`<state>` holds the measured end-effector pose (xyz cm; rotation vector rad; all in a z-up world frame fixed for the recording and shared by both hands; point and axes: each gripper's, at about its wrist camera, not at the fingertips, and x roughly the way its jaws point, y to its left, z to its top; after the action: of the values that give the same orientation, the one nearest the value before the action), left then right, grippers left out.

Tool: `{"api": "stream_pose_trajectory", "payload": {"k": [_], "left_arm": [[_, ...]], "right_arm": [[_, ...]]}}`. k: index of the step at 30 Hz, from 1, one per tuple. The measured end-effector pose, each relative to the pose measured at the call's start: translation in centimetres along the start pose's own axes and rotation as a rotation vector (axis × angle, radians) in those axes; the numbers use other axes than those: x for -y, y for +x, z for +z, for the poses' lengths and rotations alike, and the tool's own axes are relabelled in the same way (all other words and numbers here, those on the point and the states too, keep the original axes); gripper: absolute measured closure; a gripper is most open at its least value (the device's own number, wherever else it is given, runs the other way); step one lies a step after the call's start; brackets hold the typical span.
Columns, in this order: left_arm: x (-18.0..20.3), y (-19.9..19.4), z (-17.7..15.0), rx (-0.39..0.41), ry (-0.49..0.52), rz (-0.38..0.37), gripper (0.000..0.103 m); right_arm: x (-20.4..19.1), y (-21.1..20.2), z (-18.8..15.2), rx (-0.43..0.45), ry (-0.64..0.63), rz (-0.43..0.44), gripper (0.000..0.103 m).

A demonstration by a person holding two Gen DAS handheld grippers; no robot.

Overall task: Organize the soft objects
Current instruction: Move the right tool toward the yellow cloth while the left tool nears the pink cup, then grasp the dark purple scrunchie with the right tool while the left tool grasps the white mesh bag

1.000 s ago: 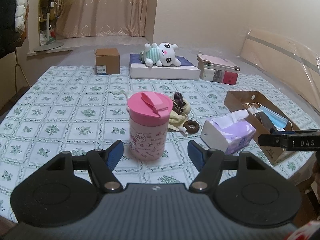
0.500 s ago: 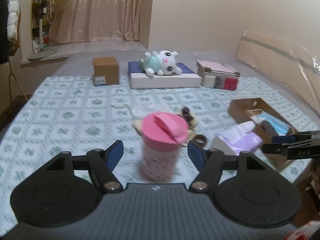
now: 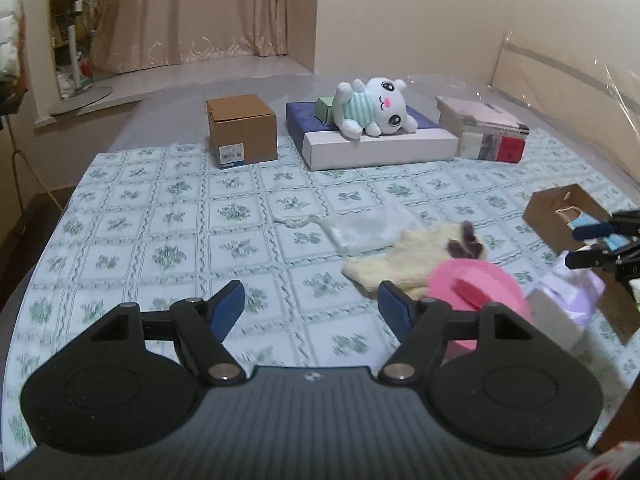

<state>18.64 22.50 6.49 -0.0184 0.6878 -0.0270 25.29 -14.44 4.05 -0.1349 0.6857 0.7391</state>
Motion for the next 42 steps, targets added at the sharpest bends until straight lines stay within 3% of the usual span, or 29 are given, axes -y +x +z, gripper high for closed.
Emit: {"api": "stream_pose_trajectory", "payload": {"k": [11,19,20,21,24,27,33,36,39,42], "left_arm": [[-3.2,9.0,4.3,-0.027,0.095,-0.127,0.031],[-3.0,14.6,5.3,-0.101,0.136,-0.2,0.03],[-2.6,15.1,5.2,-0.11,0.147,-0.206,0.03],[-2.4,15.6,5.2,-0.119,0.157,-0.215,0.03],[-1.7,16.9,5.2,-0.146,0.168,-0.25,0.03],[-0.8,17.8,5.4,-0.159,0.195,-0.275,0.03],[2.1,20.3,6.8,-0.196,0.318,-0.3,0.03],[3.7,21.9,7.4,-0.191,0.444,-0.275,0.03],[5.4,23.8,7.1,-0.187,0.633,-0.268,0.029],[6.0,26.0,7.0,-0.226,0.699,-0.303,0.027]], "right_arm": [[-0.1,11.1,3.4,-0.149,-0.194,0.087,0.038],[0.0,14.9,3.5,-0.218,-0.275,0.115,0.039],[0.0,15.2,3.5,-0.219,-0.269,0.118,0.043],[0.2,15.2,3.5,-0.22,-0.253,0.128,0.058],[0.5,15.0,3.7,-0.216,-0.216,0.148,0.076],[0.5,13.9,4.0,-0.201,-0.22,0.134,0.085],[2.0,11.4,6.3,-0.103,-0.177,0.072,0.086],[3.0,11.3,7.2,-0.086,-0.169,0.04,0.086],[4.1,11.7,7.4,-0.092,-0.136,0.013,0.086],[5.1,12.0,7.0,-0.101,-0.108,0.001,0.086]]}}
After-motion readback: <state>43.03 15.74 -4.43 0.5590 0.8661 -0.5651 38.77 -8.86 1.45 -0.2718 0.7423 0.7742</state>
